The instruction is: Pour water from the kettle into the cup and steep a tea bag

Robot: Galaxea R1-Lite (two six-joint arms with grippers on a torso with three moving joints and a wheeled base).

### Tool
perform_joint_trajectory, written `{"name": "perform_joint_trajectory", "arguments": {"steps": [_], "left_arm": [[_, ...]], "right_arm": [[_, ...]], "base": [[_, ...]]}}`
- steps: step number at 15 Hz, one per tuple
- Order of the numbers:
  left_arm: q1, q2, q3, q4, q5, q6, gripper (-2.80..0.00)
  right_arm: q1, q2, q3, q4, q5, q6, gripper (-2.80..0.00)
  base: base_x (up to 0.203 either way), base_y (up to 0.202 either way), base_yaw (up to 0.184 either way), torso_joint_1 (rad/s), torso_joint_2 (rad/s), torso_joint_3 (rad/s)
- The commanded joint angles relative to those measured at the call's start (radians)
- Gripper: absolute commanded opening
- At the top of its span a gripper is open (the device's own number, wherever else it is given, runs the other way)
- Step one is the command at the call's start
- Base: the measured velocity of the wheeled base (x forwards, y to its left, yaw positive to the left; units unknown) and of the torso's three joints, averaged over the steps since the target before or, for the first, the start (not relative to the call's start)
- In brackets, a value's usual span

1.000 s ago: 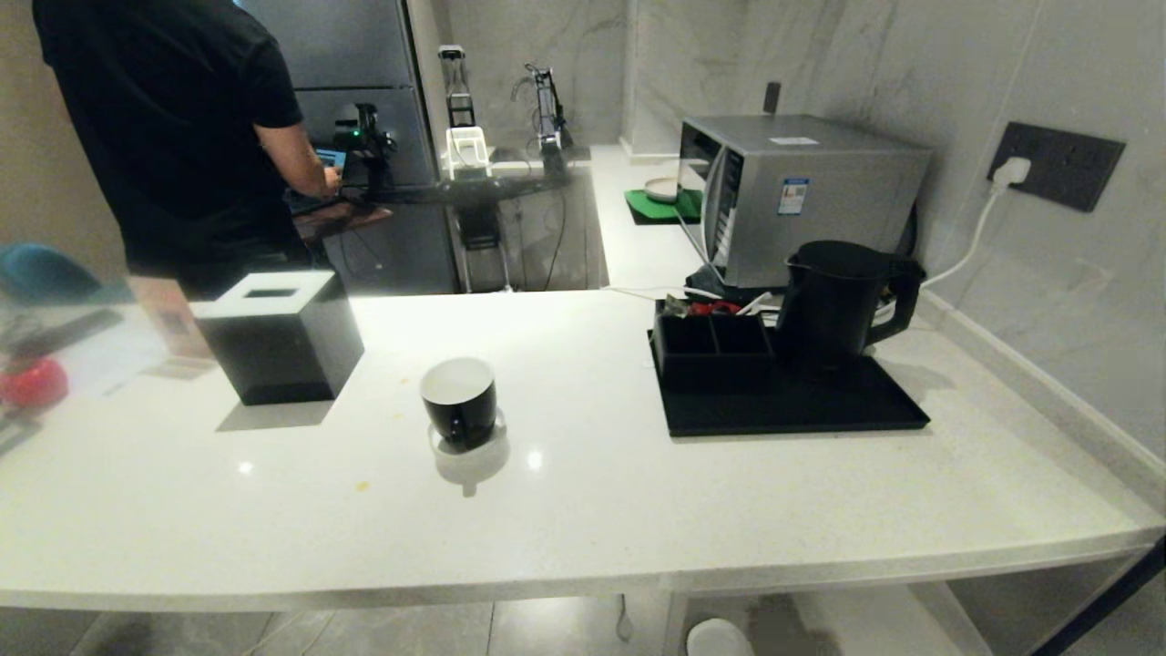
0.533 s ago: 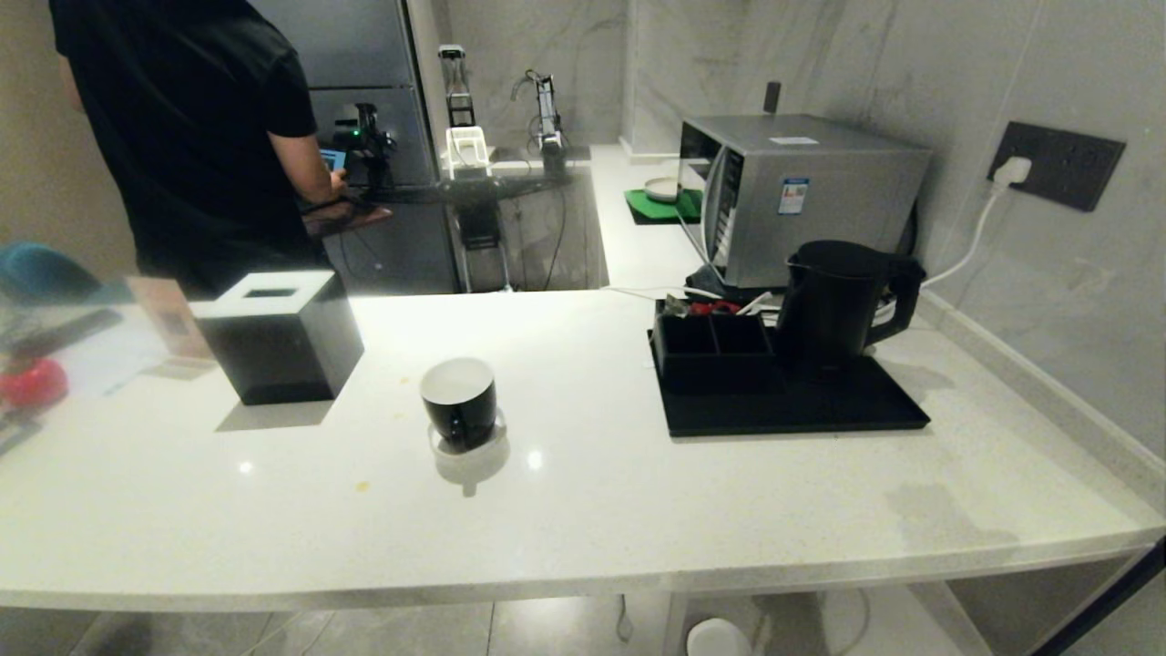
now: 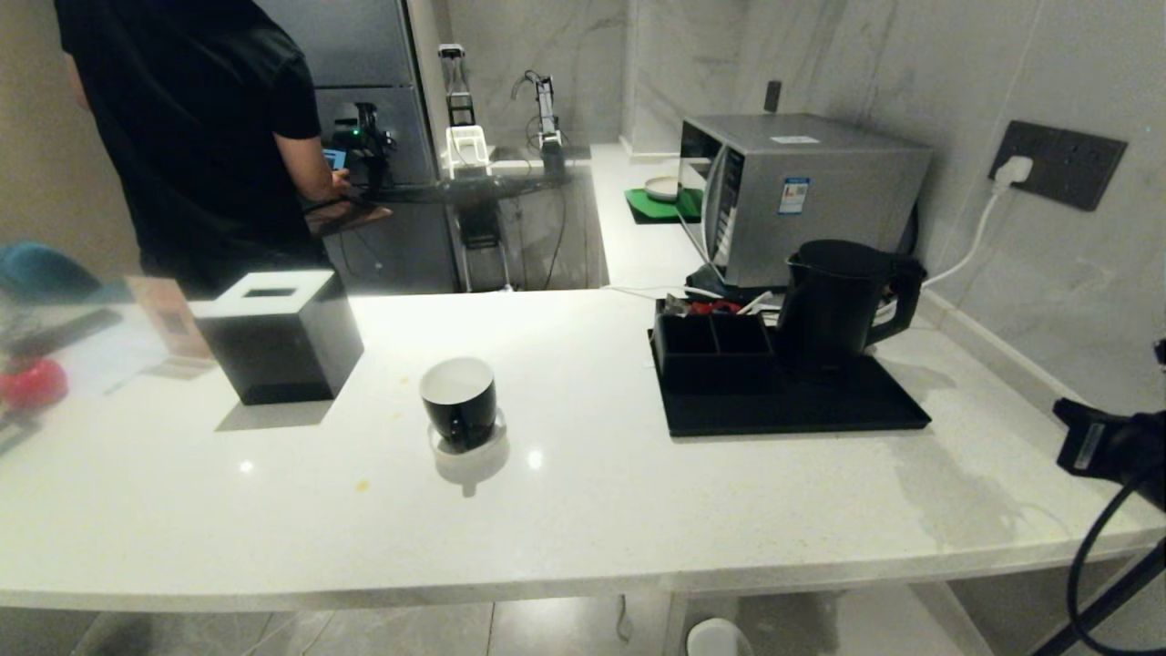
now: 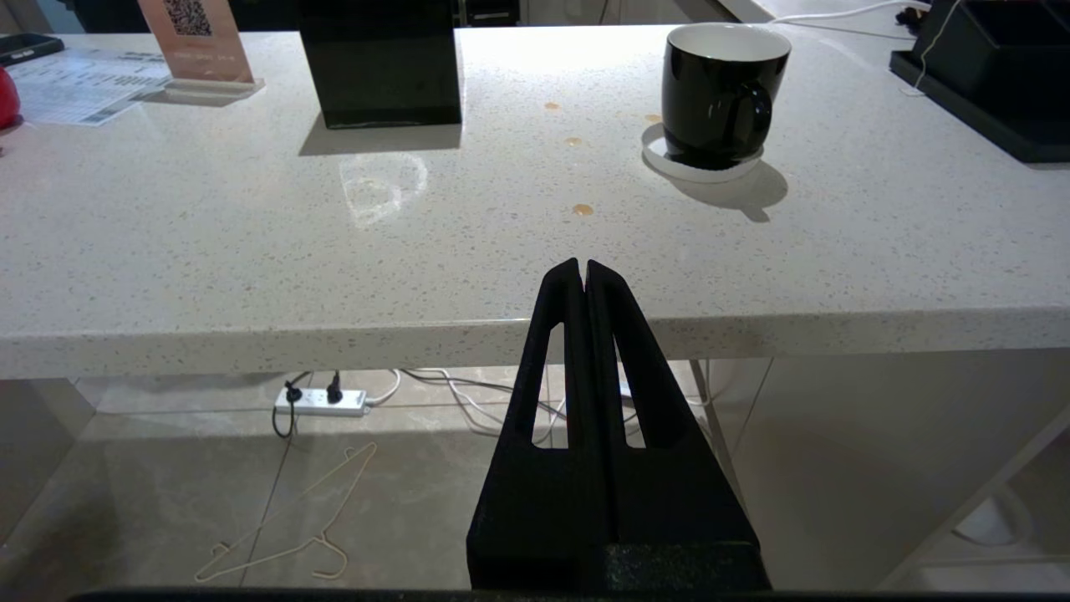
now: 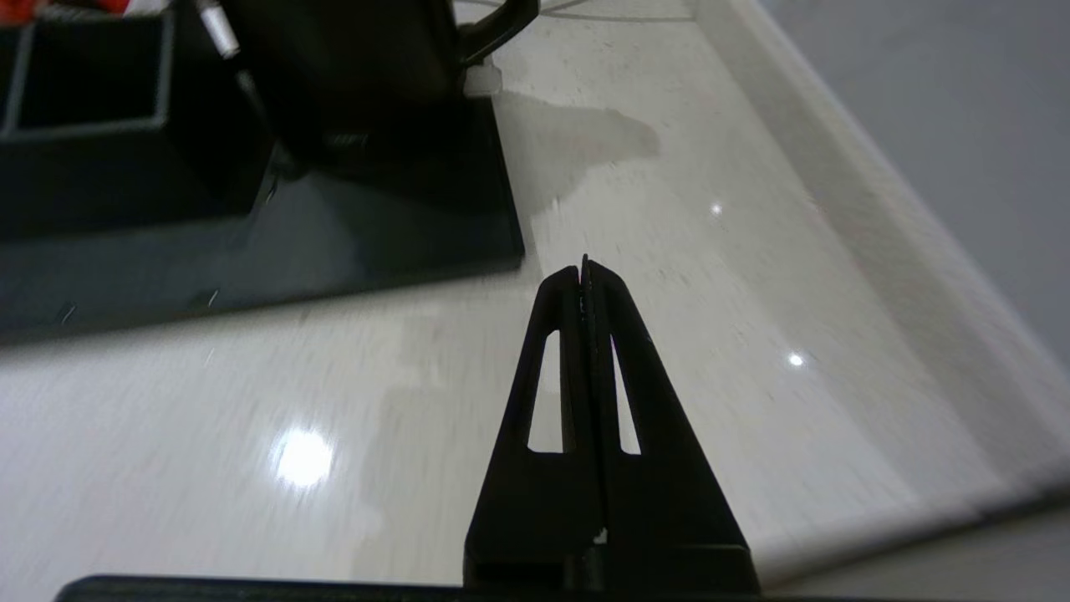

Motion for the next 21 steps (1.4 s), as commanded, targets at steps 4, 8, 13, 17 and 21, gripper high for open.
{"name": "perform_joint_trajectory", "arguments": {"steps": [4,8,13,17,21], "left_arm": [[0.0,0.002,0.0,0.0,0.001,0.0,-2.8],[0.0,0.002,0.0,0.0,0.001,0.0,-2.8],[0.0,0.002,0.0,0.0,0.001,0.0,-2.8],[0.0,0.002,0.0,0.0,0.001,0.0,-2.8],[0.0,0.002,0.0,0.0,0.001,-0.001,-2.8]], "right_arm": [[0.029,0.367,-0.134,-0.25,0.001,0.036,-2.8],[0.083,0.508,-0.304,-0.35,0.0,0.038,0.0],[0.091,0.581,-0.465,-0.331,-0.003,0.038,0.0],[0.094,0.621,-0.571,-0.271,-0.084,0.038,0.0],[0.099,0.649,-0.65,-0.251,-0.117,0.045,0.0]], "base": [[0.0,0.0,0.0,0.0,0.0,0.0],[0.0,0.0,0.0,0.0,0.0,0.0],[0.0,0.0,0.0,0.0,0.0,0.0],[0.0,0.0,0.0,0.0,0.0,0.0],[0.0,0.0,0.0,0.0,0.0,0.0]]}}
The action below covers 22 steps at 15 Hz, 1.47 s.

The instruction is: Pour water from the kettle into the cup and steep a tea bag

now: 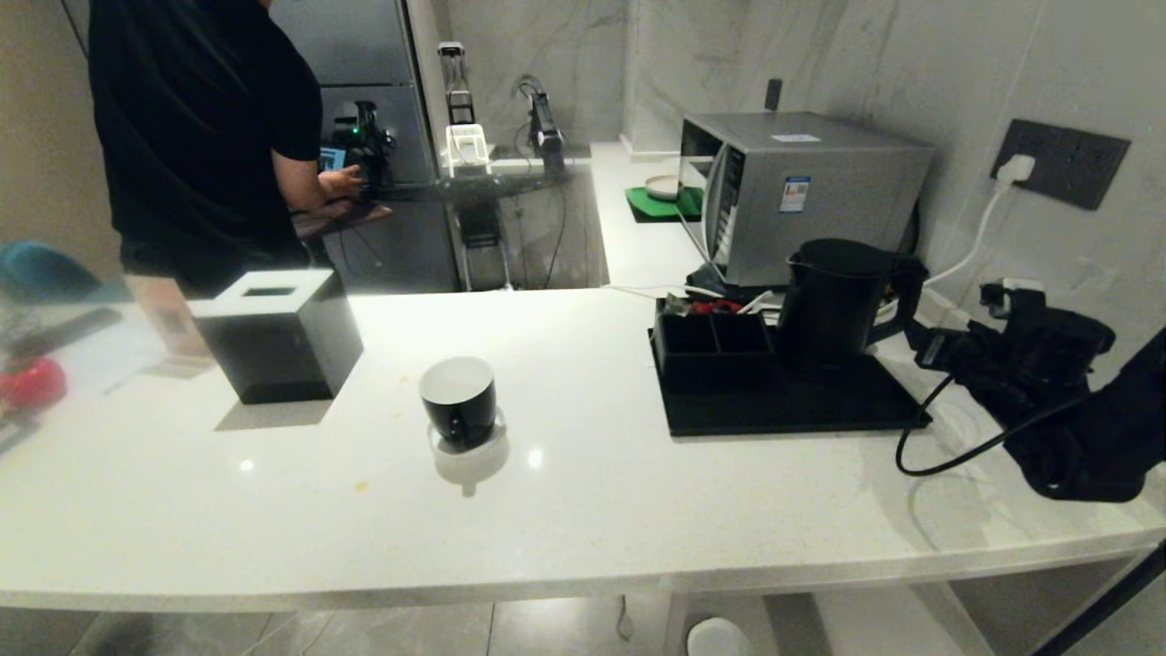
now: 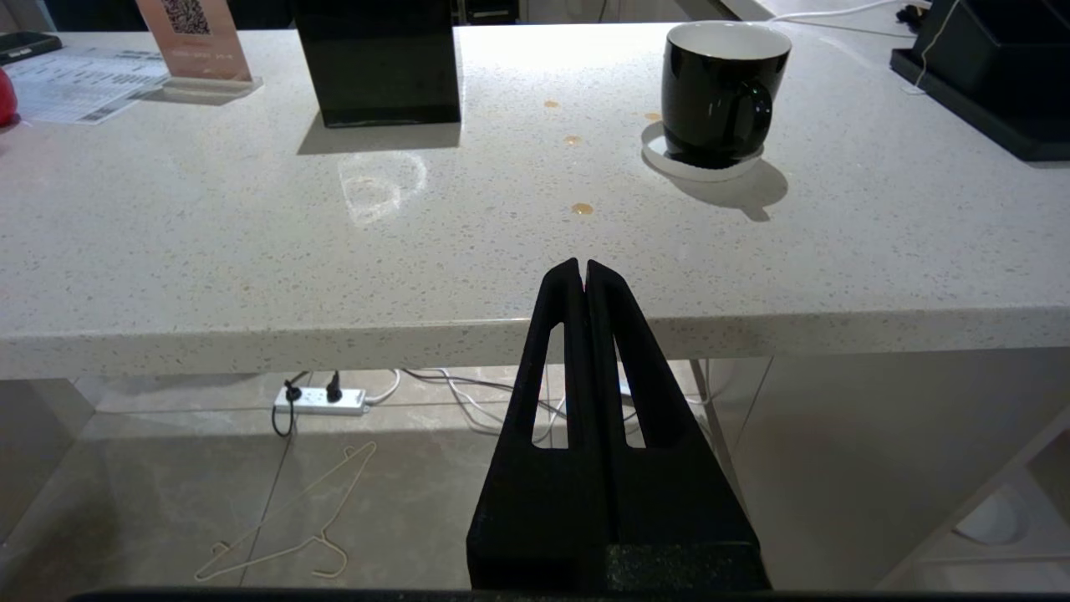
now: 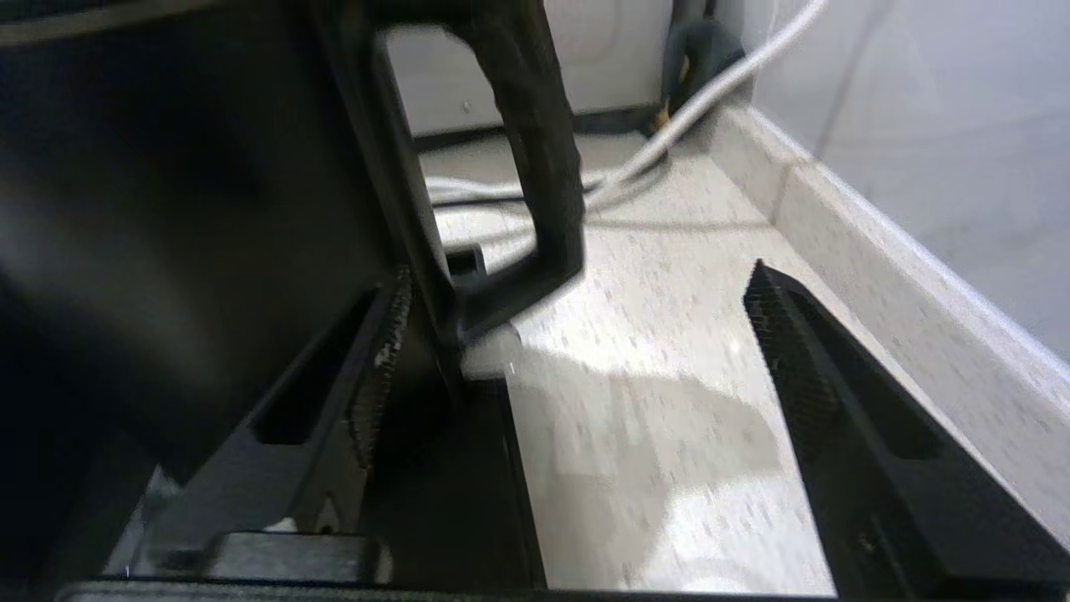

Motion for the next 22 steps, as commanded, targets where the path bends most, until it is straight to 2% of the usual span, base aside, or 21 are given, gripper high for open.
{"name": "perform_joint_trajectory", "arguments": {"steps": [1,6,9,22], "left_arm": [[0.0,0.002,0.0,0.0,0.0,0.0,-2.8],[0.0,0.002,0.0,0.0,0.0,0.0,-2.8],[0.0,0.002,0.0,0.0,0.0,-0.002,-2.8],[0.0,0.002,0.0,0.0,0.0,-0.002,-2.8]], "right_arm": [[0.0,0.015,-0.028,0.0,0.0,0.001,0.0],[-0.001,0.051,-0.136,0.013,-0.007,-0.005,0.0],[-0.002,0.083,-0.198,0.037,-0.039,-0.007,0.0],[-0.002,0.195,-0.45,0.173,-0.042,-0.005,0.0]], "base": [[0.0,0.0,0.0,0.0,0.0,0.0],[0.0,0.0,0.0,0.0,0.0,0.0],[0.0,0.0,0.0,0.0,0.0,0.0],[0.0,0.0,0.0,0.0,0.0,0.0]]}}
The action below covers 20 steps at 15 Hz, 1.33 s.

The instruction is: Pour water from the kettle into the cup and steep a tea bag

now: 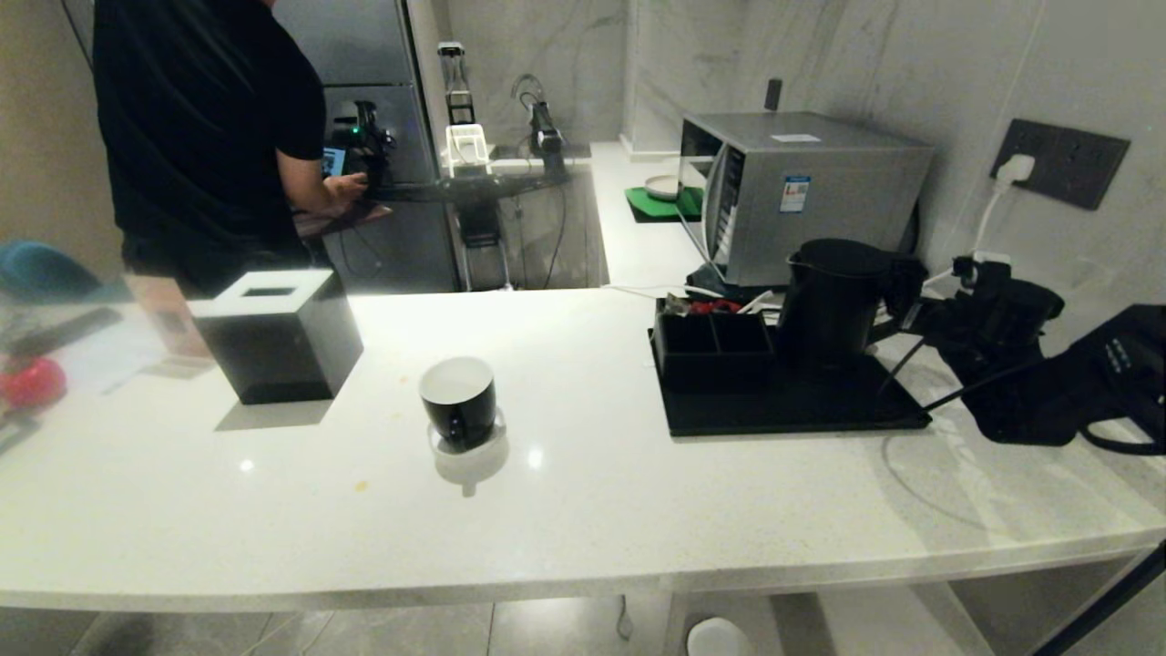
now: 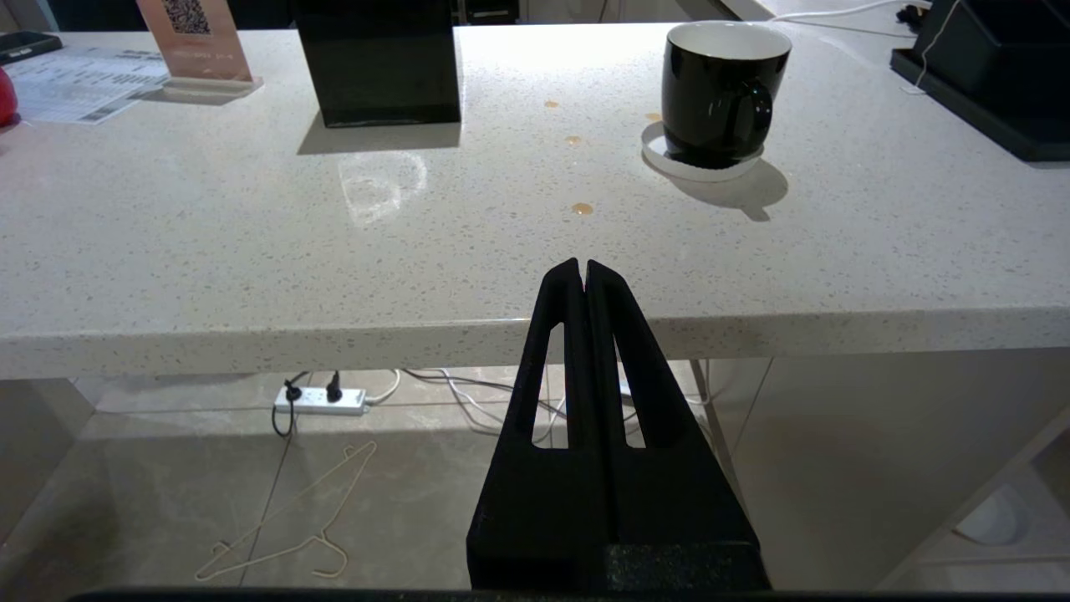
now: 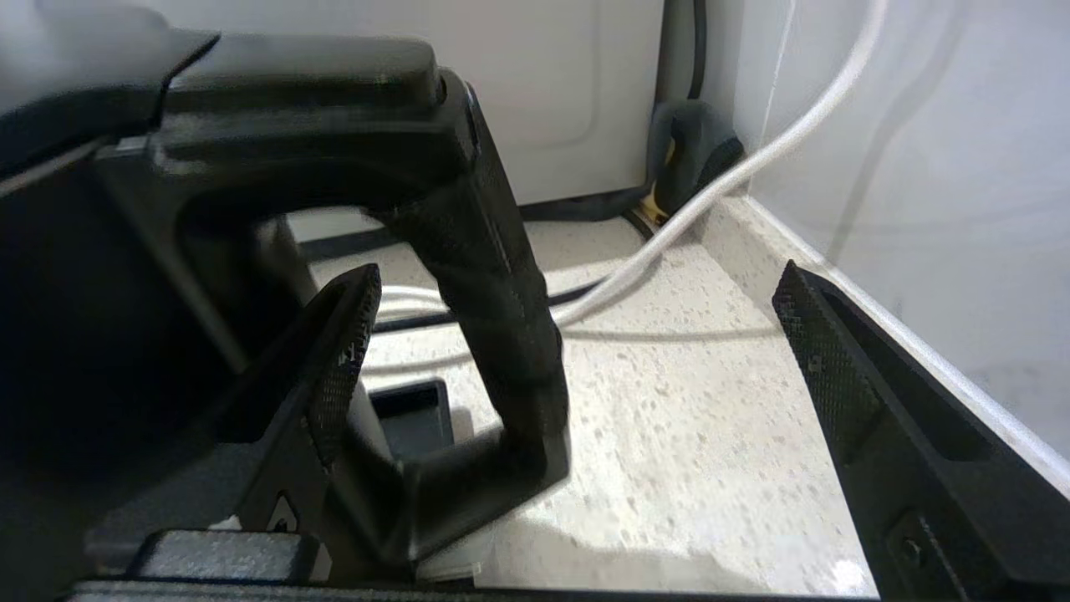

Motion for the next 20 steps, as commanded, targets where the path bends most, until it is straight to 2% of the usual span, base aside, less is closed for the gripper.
{"name": "perform_joint_trajectory", "arguments": {"steps": [1,5,10,20], "left_arm": [[0.0,0.002,0.0,0.0,0.0,0.0,-2.8],[0.0,0.002,0.0,0.0,0.0,0.001,-2.8],[0.0,0.002,0.0,0.0,0.0,0.001,-2.8],[0.0,0.002,0.0,0.0,0.0,0.0,-2.8]], "right_arm": [[0.001,0.019,-0.045,0.011,0.0,0.001,0.0],[0.001,0.047,-0.159,0.104,0.0,0.002,0.0],[0.006,0.084,-0.233,0.142,-0.034,0.007,0.0],[0.015,0.098,-0.274,0.143,-0.037,0.009,0.0]], "base": [[0.0,0.0,0.0,0.0,0.0,0.0],[0.0,0.0,0.0,0.0,0.0,0.0],[0.0,0.0,0.0,0.0,0.0,0.0],[0.0,0.0,0.0,0.0,0.0,0.0]]}}
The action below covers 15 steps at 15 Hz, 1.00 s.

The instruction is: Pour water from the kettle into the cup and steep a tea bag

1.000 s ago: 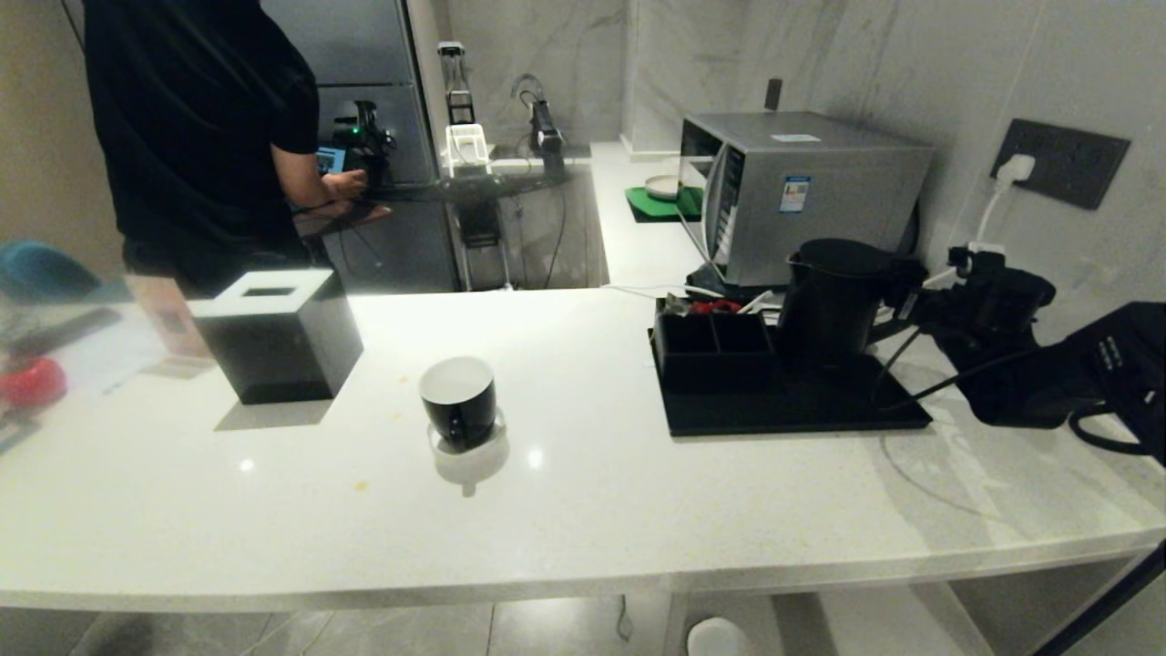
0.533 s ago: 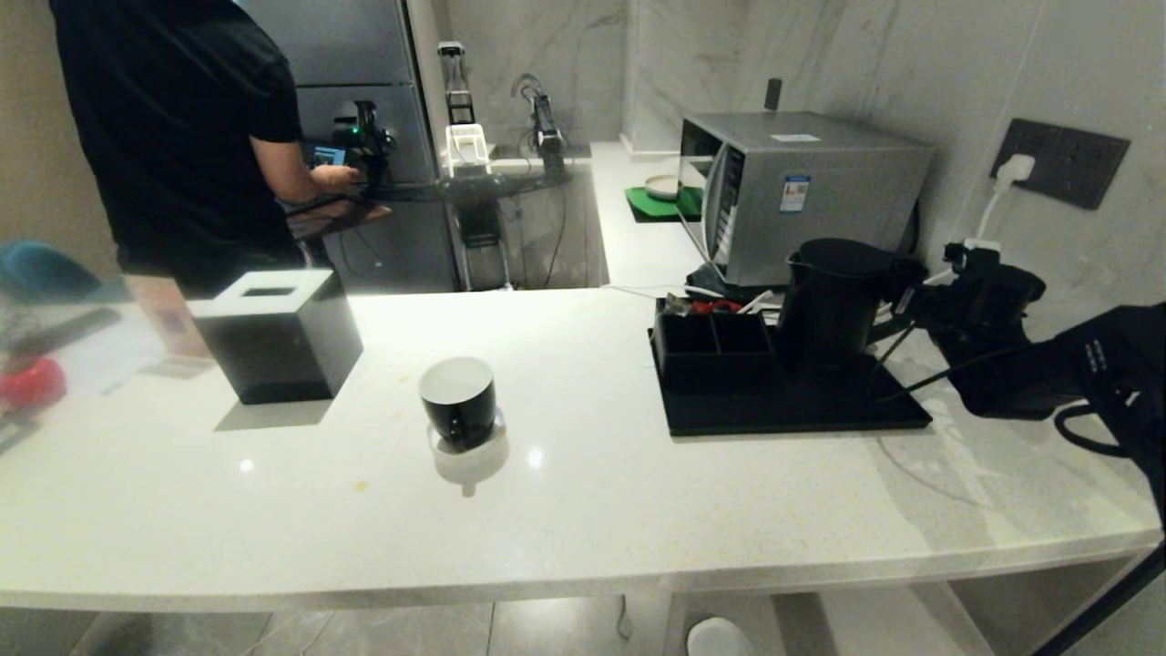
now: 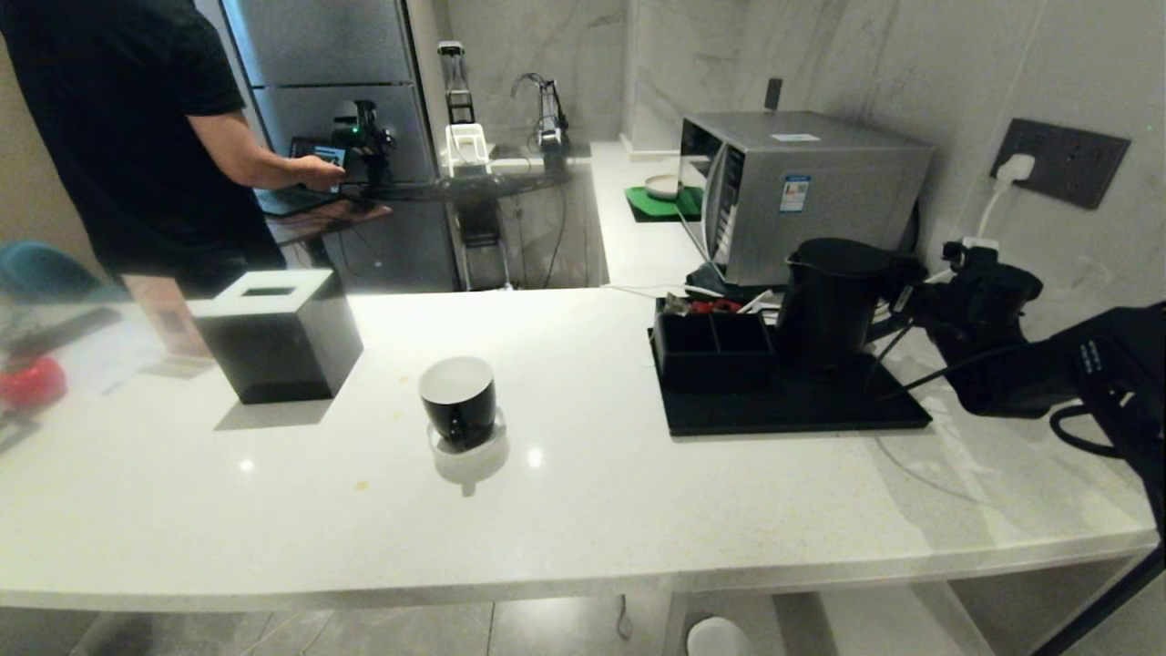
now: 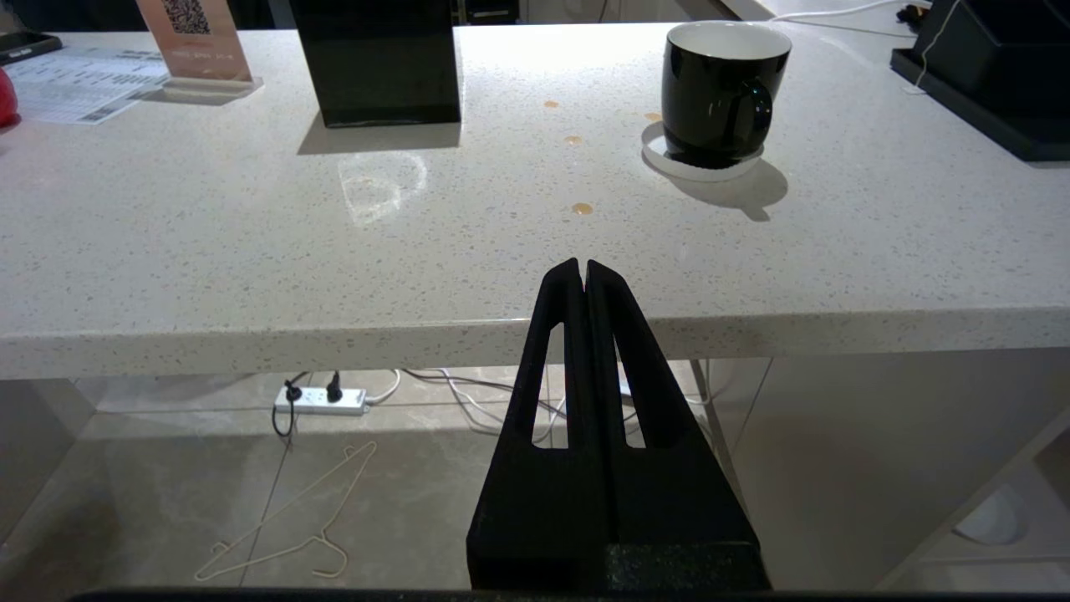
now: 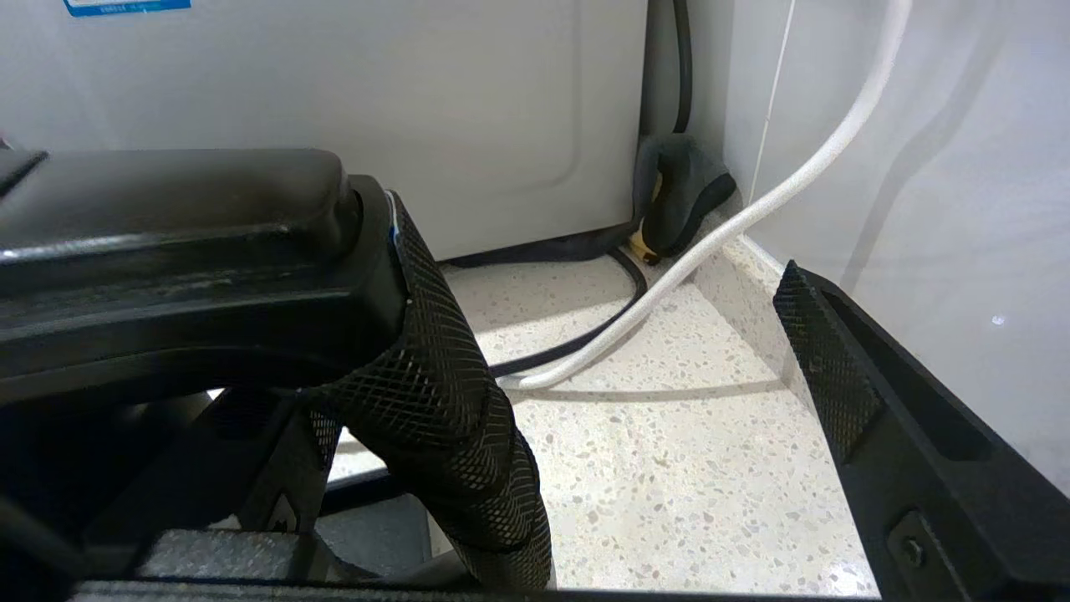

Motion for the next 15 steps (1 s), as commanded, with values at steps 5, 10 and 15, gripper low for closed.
{"name": "perform_joint_trajectory", "arguments": {"steps": [5,10,15], "left_arm": [[0.0,0.002,0.0,0.0,0.0,-0.001,-2.8],[0.0,0.002,0.0,0.0,0.0,-0.002,-2.8],[0.0,0.002,0.0,0.0,0.0,0.0,-2.8]], "right_arm": [[0.009,0.002,-0.006,-0.009,-0.002,-0.001,-2.8],[0.01,-0.003,-0.004,-0.009,-0.002,-0.003,-2.8],[0.016,-0.015,0.005,-0.02,-0.003,-0.003,-2.8]], "base": [[0.0,0.0,0.0,0.0,0.0,0.0],[0.0,0.0,0.0,0.0,0.0,0.0],[0.0,0.0,0.0,0.0,0.0,0.0]]}}
